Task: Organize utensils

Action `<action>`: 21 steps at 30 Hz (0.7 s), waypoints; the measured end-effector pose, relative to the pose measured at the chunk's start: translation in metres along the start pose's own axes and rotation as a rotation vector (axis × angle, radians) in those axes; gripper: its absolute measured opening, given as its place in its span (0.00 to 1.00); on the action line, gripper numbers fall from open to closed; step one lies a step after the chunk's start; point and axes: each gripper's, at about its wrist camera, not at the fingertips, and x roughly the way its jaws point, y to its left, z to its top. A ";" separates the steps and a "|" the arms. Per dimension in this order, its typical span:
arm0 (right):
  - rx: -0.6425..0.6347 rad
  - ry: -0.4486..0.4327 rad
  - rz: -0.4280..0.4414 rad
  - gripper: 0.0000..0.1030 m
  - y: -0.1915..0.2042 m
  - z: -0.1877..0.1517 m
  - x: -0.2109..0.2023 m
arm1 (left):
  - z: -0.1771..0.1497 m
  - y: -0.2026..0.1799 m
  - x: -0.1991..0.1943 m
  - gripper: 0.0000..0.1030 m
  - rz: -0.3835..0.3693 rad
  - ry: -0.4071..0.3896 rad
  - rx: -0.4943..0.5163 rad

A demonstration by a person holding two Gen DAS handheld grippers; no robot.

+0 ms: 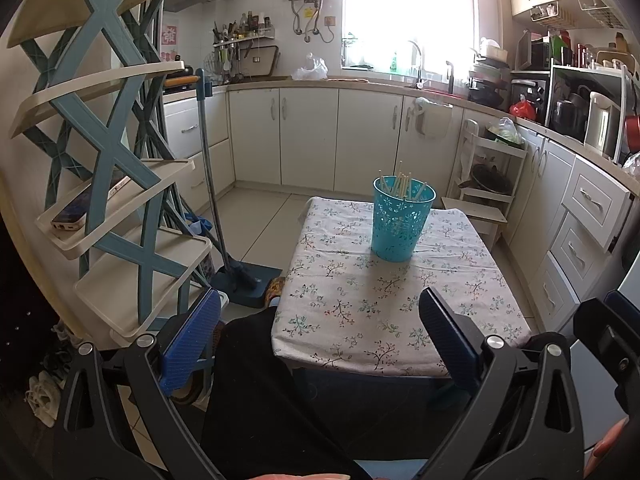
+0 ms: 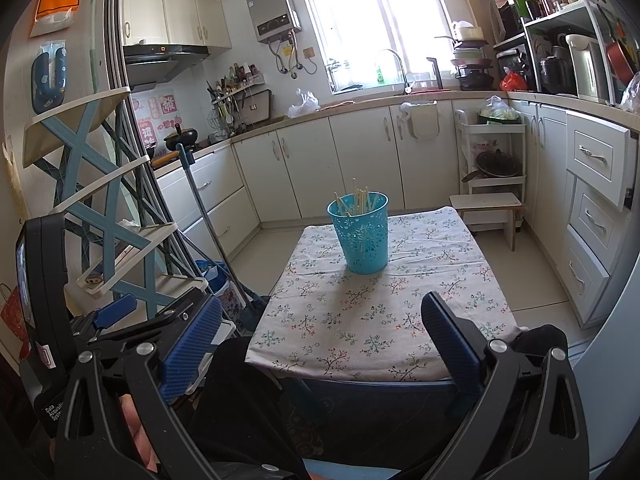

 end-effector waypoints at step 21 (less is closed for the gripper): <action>0.002 0.000 0.001 0.93 0.003 -0.002 0.000 | -0.001 0.002 0.000 0.92 0.000 0.002 0.006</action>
